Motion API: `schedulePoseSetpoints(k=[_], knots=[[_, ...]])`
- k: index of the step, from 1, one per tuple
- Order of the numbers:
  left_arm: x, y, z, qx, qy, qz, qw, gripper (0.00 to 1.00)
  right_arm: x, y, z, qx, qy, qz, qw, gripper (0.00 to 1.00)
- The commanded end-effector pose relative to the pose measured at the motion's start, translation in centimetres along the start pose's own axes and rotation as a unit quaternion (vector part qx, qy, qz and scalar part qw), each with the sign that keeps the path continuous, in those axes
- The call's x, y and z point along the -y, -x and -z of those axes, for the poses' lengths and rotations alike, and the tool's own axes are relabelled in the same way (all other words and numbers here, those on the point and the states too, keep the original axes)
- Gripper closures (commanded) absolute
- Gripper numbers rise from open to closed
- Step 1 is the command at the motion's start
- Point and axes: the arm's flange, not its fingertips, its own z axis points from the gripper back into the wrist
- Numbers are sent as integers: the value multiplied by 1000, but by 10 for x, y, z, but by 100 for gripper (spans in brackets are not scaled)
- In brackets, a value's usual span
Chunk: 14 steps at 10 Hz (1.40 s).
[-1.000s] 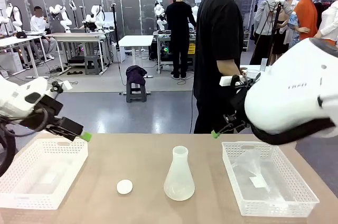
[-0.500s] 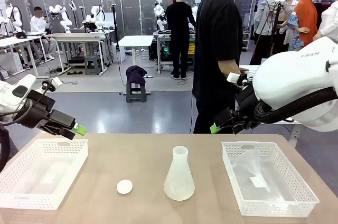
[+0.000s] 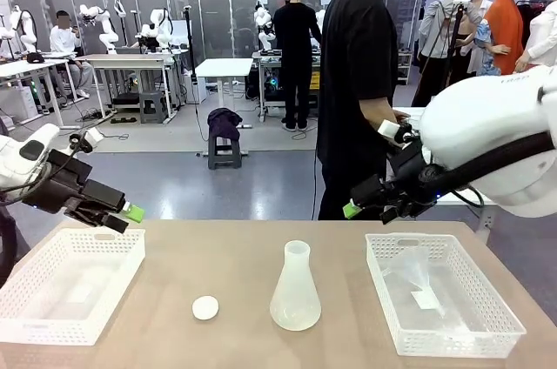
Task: Prepare the solutions needed for the experiment.
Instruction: Pick up the Plastic Funnel and insert it into the Big flask.
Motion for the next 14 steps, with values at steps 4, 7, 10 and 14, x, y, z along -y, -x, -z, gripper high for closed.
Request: schedulePoseSetpoints(k=[4,7,10,14], knots=[[-51,-2,17,34,265,-11,964,0,39,-3,21,10,-168,130,977,0],[-65,13,26,64,335,-92,935,0,51,7,30,38,-256,168,951,0],[-75,19,26,67,379,-133,913,0,68,20,43,72,-324,199,922,0],[-79,14,20,57,343,-180,920,0,80,21,53,76,-343,213,912,0]])
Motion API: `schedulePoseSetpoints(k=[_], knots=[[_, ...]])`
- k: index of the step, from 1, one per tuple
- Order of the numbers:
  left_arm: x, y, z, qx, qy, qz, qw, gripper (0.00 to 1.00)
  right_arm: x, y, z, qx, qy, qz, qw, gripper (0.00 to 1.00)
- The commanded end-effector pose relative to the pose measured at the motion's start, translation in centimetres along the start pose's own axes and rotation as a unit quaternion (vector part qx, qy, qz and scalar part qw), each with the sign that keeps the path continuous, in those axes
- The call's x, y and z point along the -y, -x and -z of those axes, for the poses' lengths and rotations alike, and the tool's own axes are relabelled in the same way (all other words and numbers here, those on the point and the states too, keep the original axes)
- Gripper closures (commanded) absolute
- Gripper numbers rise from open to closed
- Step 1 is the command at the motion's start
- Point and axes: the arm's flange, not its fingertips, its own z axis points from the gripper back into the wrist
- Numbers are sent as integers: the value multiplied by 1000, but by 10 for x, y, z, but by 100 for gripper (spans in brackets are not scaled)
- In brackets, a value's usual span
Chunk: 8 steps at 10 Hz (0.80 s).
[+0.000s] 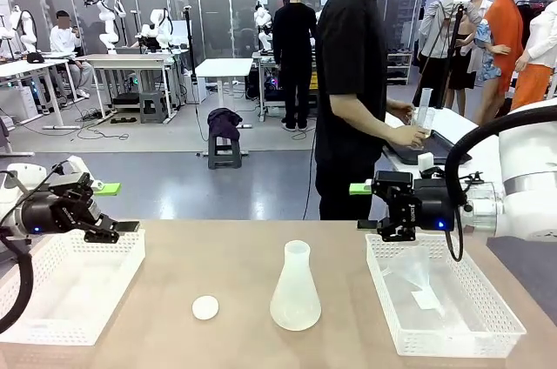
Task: Prepare the solutions needed for the experiment.
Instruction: Pick up the Plastic Funnel and insert it into the Big flask.
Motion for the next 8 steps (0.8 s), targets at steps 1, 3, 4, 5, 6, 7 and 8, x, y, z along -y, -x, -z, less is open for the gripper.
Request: schedulePoseSetpoints(k=[1,3,4,5,6,7,8], knots=[[7,-8,2,-1,-21,-3,1000,0,0,-2,9,2,-11,-20,1000,0],[0,0,0,0,0,0,1000,0,0,0,0,0,0,0,1000,0],[0,0,0,0,0,0,1000,0,0,0,0,0,0,0,1000,0],[0,0,0,0,0,0,1000,0,0,0,0,0,0,0,1000,0],[0,0,0,0,0,0,1000,0,0,0,0,0,0,0,1000,0],[0,0,0,0,0,0,1000,0,0,0,0,0,0,0,1000,0],[0,0,0,0,0,0,1000,0,2,-1,-1,0,2,0,1000,0]])
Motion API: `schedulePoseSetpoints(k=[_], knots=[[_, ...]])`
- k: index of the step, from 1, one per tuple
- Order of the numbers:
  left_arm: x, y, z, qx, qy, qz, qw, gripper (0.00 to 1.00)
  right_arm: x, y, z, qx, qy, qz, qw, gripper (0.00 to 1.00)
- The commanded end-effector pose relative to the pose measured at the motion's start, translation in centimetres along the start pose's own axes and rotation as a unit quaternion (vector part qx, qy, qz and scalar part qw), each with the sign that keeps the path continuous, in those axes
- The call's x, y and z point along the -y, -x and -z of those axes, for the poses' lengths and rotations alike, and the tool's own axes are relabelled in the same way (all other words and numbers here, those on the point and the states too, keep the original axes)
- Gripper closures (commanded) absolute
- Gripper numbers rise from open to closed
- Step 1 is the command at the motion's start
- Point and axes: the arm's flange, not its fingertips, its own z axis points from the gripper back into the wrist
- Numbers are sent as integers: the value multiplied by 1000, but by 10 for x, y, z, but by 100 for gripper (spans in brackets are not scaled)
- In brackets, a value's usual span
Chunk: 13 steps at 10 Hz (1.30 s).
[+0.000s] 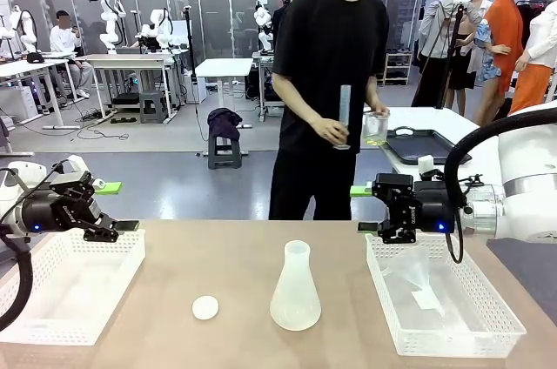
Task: Prepare the solutions needed for the experiment.
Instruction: Pick up the Plastic Funnel and insert it into the Big flask.
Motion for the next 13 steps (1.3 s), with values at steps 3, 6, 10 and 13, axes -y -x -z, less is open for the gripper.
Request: schedulePoseSetpoints(k=[3,6,10,13], knots=[[0,1,0,-1,4,3,1000,0,-18,-41,-14,-123,99,-163,974,0],[0,1,0,-1,4,3,1000,0,-54,-76,-20,-255,199,-381,866,0],[0,1,0,-1,4,3,1000,0,-64,-75,-22,-263,218,-322,883,0],[0,1,0,-1,4,3,1000,0,-64,-75,-22,-263,218,-322,883,0]])
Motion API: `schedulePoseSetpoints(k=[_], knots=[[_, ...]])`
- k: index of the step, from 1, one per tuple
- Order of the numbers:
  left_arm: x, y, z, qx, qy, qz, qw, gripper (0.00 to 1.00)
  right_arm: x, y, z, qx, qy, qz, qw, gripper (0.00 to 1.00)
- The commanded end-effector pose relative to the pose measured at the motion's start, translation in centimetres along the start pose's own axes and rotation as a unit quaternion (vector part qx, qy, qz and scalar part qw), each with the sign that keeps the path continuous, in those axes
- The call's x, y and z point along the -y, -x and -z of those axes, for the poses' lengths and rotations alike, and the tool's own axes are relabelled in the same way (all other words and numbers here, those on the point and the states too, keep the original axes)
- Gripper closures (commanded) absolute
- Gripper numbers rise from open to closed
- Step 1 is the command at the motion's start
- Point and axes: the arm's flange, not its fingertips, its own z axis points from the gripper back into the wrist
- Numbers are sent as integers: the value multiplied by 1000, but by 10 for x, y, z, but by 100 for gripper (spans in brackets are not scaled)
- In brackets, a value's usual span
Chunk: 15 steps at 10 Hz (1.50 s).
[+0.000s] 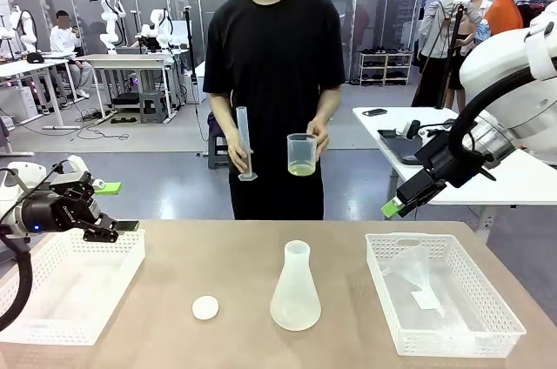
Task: Prepare the solutions needed for the experiment.
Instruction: Pick up the Plastic Funnel and insert it into the Big flask.
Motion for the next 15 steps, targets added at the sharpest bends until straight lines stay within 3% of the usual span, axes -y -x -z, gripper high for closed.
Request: schedulePoseSetpoints(k=[1,2,3,4,6,9,12,13,15], knots=[[1,1,1,-2,4,3,1000,0,-7,-2,0,6,-1,12,1000,0],[1,1,1,-2,4,3,1000,0,0,0,0,0,0,0,1000,0],[1,1,1,-2,4,3,1000,0,23,-16,10,-78,51,-37,995,0],[1,1,1,-2,4,3,1000,0,41,-28,16,-113,112,-66,985,0],[1,1,1,-2,4,3,1000,0,62,-48,22,-201,147,-176,952,0],[1,1,1,-2,4,3,1000,0,87,-70,28,-294,135,-287,902,0],[1,1,1,-2,4,3,1000,0,81,-74,31,-319,79,-324,887,0],[1,1,1,-2,4,3,1000,0,79,-74,30,-328,101,-292,893,0],[1,1,1,-2,4,3,1000,0,79,-71,36,-305,98,-314,894,0]])
